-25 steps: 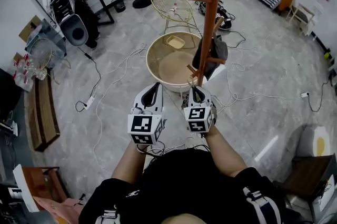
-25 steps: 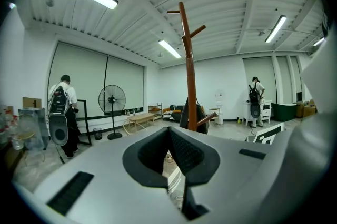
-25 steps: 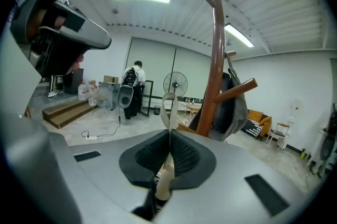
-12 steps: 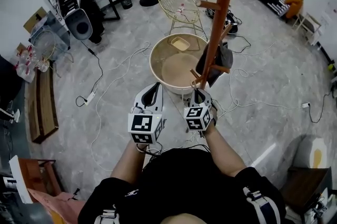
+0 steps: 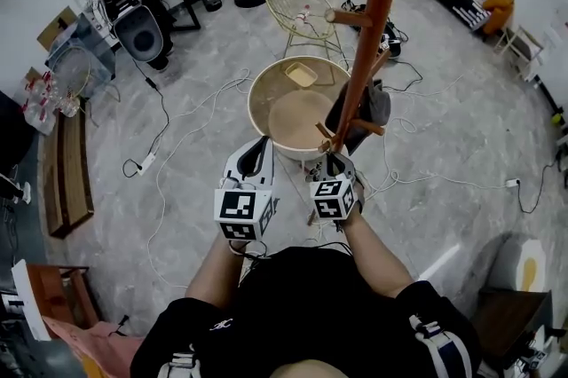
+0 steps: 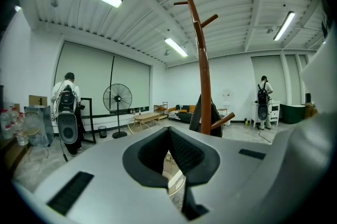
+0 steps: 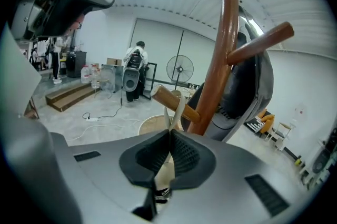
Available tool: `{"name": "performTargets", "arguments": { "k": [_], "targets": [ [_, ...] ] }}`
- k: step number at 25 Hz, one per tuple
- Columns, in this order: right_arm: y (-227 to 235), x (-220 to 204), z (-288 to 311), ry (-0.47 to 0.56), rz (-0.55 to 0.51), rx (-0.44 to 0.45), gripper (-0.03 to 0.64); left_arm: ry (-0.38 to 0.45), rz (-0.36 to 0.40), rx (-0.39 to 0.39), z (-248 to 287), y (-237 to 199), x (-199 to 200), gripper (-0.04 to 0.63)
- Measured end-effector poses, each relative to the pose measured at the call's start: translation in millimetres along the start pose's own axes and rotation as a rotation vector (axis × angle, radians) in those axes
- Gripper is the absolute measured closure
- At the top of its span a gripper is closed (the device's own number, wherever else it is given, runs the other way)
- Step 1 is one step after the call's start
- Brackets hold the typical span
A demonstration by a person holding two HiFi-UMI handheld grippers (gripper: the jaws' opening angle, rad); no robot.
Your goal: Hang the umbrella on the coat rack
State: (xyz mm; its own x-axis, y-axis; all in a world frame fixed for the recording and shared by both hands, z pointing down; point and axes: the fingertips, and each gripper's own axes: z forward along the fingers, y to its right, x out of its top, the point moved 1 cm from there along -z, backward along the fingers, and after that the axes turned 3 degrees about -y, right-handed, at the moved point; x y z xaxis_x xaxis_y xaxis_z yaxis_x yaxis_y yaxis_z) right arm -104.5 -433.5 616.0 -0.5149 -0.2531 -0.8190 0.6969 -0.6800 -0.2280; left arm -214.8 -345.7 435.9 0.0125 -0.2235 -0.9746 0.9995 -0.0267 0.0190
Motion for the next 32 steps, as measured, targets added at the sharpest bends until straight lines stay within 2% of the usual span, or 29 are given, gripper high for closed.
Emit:
{"name": "performTargets", "arguments": {
  "k": [9,16,24,29,32],
  "targets": [
    [27.1,-25.5,22.5,-0.060,0.163,0.038,0.600,0.000,-0.003,0.017,16.7,4.9,-1.6,0.578],
    [35.1,-30.1,32.4,-0.062,0.199,0.047,0.597,-0.010,0.006,0.010,23.5,9.7,-6.1,0.578],
    [36.2,-17.2,7.6,0.036,0.196,0.029,0.577,0.001,0.010,-0.019,19.2,13.9,-5.2,0.578],
    [35.6,1.0,-41.2,0.136,0.210,0.004,0.577,0.010,0.006,-0.052,1.7,22.6,-5.6,0.578],
    [43.2,17.9,-78.6,0.231,0.251,-0.014,0.577,0.019,0.009,-0.079,-10.1,33.2,-4.2,0.578]
  ]
}}
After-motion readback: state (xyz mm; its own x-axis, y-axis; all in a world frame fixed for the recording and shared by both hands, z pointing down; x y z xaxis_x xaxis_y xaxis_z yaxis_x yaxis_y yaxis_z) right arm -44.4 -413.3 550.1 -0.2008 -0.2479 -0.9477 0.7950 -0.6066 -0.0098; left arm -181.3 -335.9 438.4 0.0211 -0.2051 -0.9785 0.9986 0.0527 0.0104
